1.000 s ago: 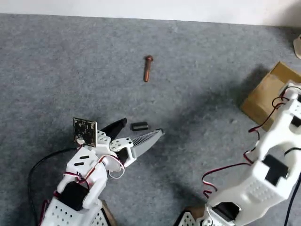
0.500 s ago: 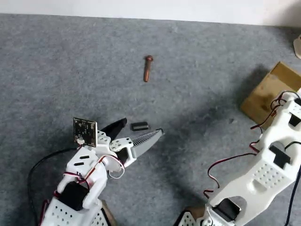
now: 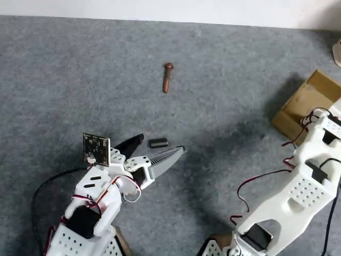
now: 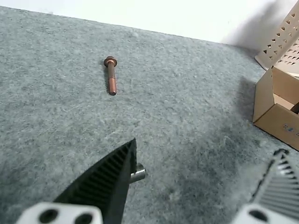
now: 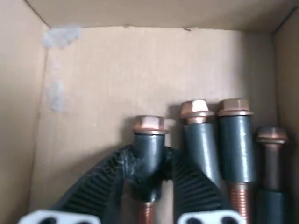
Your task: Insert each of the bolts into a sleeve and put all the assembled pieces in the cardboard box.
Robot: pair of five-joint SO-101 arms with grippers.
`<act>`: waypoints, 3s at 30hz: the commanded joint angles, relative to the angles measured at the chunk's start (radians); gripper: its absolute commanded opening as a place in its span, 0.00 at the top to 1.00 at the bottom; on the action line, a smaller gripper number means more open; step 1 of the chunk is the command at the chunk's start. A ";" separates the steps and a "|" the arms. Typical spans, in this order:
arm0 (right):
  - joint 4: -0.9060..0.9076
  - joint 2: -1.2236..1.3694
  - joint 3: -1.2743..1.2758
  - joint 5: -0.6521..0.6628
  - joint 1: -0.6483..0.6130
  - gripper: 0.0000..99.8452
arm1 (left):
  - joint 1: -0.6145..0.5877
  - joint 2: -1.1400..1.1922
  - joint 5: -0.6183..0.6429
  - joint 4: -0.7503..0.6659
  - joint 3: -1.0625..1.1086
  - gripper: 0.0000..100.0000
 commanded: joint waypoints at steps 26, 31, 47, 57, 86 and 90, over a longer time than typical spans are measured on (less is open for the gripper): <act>0.506 -0.177 -0.308 -0.002 -0.127 0.95 | 0.002 -0.005 -0.006 -0.023 -0.008 0.60; 0.621 -0.257 -0.321 0.003 -0.173 0.95 | -0.002 -0.005 -0.003 -0.025 -0.012 0.60; 0.839 -0.674 -0.127 0.064 -0.344 0.95 | -0.022 -0.004 -0.002 -0.018 -0.081 0.70; 0.682 -1.178 0.426 0.060 -0.450 0.95 | -0.021 -0.002 -0.002 0.103 -0.194 0.70; 0.424 -1.722 1.132 -0.029 -0.490 0.95 | 0.001 0.789 -0.052 0.104 -0.630 0.70; 0.412 -1.768 1.178 -0.029 -0.524 0.95 | 0.001 0.974 -0.060 0.103 -0.754 0.70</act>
